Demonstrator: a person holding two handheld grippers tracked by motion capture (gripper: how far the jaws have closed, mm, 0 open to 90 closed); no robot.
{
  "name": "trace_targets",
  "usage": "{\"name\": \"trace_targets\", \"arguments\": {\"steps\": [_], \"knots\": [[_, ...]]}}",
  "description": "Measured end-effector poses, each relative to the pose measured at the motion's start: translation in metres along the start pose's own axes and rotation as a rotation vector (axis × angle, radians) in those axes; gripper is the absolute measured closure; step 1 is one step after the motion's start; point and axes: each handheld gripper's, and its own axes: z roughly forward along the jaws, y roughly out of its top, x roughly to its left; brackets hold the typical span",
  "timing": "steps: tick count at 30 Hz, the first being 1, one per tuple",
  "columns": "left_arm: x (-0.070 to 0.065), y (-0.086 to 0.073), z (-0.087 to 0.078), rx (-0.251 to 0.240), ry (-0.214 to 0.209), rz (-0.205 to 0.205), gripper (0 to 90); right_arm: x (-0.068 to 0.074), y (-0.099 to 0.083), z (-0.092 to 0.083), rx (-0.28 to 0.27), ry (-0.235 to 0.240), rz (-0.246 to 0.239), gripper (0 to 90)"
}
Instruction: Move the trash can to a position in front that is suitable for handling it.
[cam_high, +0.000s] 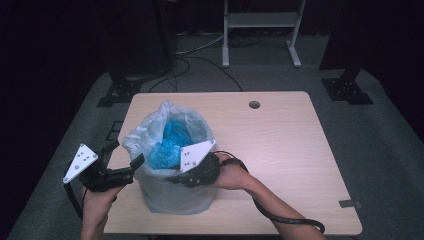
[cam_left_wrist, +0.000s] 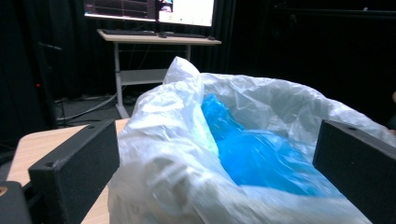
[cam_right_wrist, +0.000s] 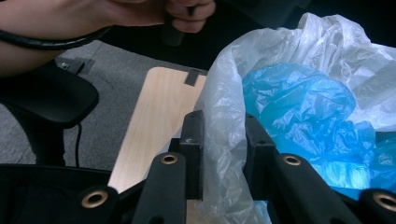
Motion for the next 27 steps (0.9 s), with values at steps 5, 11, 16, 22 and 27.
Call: {"name": "trace_targets", "arguments": {"steps": [5,11,16,22,27], "knots": [[0.002,0.002,0.004,0.02,0.013,0.006,3.1,0.001,-0.003,-0.01,-0.029,-0.022,0.054,44.2],[0.007,0.002,0.019,0.071,0.008,0.001,4.7,-0.012,-0.018,-0.042,-0.133,-0.014,0.211,31.6],[0.016,0.0,0.027,0.091,-0.014,-0.041,10.6,-0.029,-0.031,-0.071,-0.208,-0.097,0.334,27.4],[0.024,0.003,0.039,0.144,-0.007,-0.073,23.8,-0.049,-0.041,-0.089,-0.21,-0.26,0.47,26.0],[0.024,0.006,0.039,0.14,0.0,-0.064,39.7,-0.065,-0.047,-0.086,-0.166,-0.339,0.599,25.7]]}}
